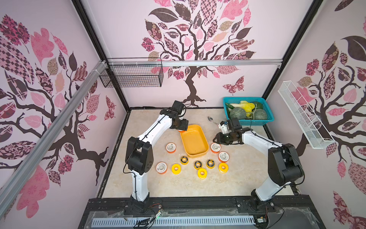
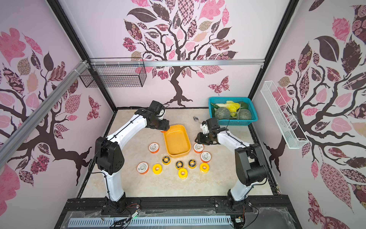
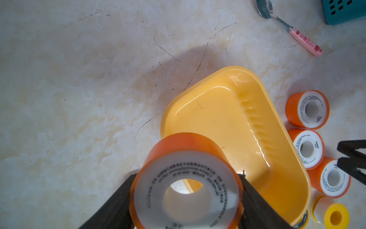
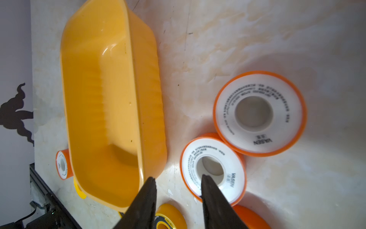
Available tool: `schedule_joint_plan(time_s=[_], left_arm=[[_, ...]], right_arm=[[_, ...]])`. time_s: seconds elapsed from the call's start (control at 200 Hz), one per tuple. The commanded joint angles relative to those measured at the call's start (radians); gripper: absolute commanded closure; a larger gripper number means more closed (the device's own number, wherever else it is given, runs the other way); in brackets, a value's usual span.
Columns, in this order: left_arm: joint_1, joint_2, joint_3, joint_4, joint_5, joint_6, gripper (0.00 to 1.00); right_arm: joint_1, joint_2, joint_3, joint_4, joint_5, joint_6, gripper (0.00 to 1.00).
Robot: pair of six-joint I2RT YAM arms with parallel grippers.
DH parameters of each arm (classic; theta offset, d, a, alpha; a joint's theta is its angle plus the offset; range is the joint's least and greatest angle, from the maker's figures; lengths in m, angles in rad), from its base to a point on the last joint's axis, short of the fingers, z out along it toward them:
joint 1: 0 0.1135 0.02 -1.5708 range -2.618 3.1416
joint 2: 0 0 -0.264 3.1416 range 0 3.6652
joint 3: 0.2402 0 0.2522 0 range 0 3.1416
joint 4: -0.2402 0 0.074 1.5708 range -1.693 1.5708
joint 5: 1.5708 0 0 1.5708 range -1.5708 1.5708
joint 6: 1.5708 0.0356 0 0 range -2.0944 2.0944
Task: Put the sealing tape into the storage box
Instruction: Pick up the sealing tape at the center of the board, then place the sealing tape in the storage box.
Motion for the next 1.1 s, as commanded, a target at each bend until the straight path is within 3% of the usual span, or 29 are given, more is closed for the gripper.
schedule_joint_plan(time_s=[0.0,0.41,0.745,1.095], left_arm=[[-0.005,0.024,0.009,0.002,0.019,-0.006,0.35],[-0.023,0.064,0.022,0.016,0.049,-0.018,0.36],[-0.04,0.111,0.065,0.009,0.055,-0.018,0.36],[-0.081,0.169,0.092,-0.006,0.058,-0.014,0.36]], right_arm=[[0.027,-0.004,0.03,0.002,-0.099,-0.039,0.57],[0.072,0.106,0.09,-0.029,-0.081,-0.057,0.66],[0.098,0.134,0.073,-0.018,-0.1,-0.027,0.85],[0.107,0.102,0.014,0.018,-0.112,0.045,0.85]])
